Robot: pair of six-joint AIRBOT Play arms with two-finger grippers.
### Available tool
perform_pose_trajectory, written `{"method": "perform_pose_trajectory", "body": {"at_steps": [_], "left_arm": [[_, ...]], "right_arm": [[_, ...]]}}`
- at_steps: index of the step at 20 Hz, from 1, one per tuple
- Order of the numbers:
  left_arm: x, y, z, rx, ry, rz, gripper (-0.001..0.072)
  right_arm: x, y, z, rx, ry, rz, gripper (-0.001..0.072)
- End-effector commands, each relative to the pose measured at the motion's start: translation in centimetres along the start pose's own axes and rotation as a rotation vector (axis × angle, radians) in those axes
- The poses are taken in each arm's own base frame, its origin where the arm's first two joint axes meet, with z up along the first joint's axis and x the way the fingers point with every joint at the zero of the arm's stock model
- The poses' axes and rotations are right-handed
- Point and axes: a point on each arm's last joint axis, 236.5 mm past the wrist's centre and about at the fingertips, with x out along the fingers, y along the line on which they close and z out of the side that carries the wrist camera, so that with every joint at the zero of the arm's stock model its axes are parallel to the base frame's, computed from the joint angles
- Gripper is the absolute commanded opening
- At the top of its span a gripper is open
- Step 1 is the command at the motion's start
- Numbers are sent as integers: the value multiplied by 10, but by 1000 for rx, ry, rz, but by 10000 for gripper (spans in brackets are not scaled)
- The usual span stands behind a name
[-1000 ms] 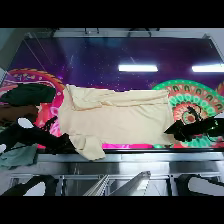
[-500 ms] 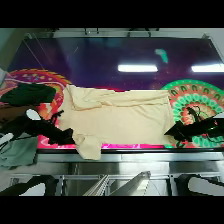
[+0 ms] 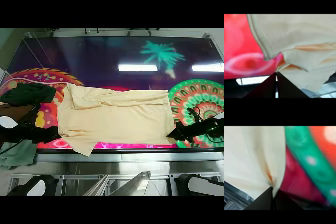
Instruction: Fold the shirts.
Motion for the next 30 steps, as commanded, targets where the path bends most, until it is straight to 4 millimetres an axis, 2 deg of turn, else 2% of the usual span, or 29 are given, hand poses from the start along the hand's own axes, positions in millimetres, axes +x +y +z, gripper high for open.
{"method": "perform_pose_trajectory", "body": {"at_steps": [1, 3, 4, 7, 9, 11, 14, 16, 19, 21, 22, 24, 25, 26, 28, 30], "left_arm": [[-6, -1, -20, -11, 7, -21, 26], [-13, -19, -20, 5, -18, -85, 26], [-21, -39, -16, 29, -51, -155, 26], [-61, -101, -3, 113, -157, -369, 26], [-83, -124, -10, 165, -166, -434, 26], [-96, -132, -20, 181, -144, -445, 26], [-102, -139, -38, 195, -109, -460, 27], [-107, -141, -39, 216, -139, -452, 27], [-108, -142, -49, 234, -116, -449, 27], [-99, -133, -57, 211, -75, -428, 33], [-91, -128, -59, 187, -62, -419, 218], [-78, -120, -62, 152, -49, -408, 662], [-73, -118, -60, 131, -56, -405, 715], [-70, -116, -55, 122, -74, -398, 715], [-65, -101, -45, 108, -112, -331, 713], [-55, -58, -39, 49, -120, -144, 713]], "right_arm": [[-1, 7, -7, 16, 29, 29, 15], [-2, 18, -7, 25, 32, 76, 15], [-3, 29, -8, 21, 35, 122, 15], [-11, 64, -17, -5, 71, 271, 15], [-13, 67, -22, -10, 90, 278, 15], [-14, 67, -21, -17, 80, 271, 15], [-14, 65, -21, -7, 78, 263, 15], [-15, 68, -20, -11, 70, 267, 15], [-15, 66, -21, -13, 72, 258, 15], [-15, 66, -21, 2, 74, 258, 16], [-15, 66, -21, 6, 74, 258, 19], [-15, 66, -21, 6, 75, 258, 26], [-15, 66, -21, 6, 75, 258, 69], [-15, 66, -21, 6, 74, 258, 182], [-14, 63, -20, 12, 72, 247, 180], [-12, 52, -18, 16, 63, 197, 181]]}}
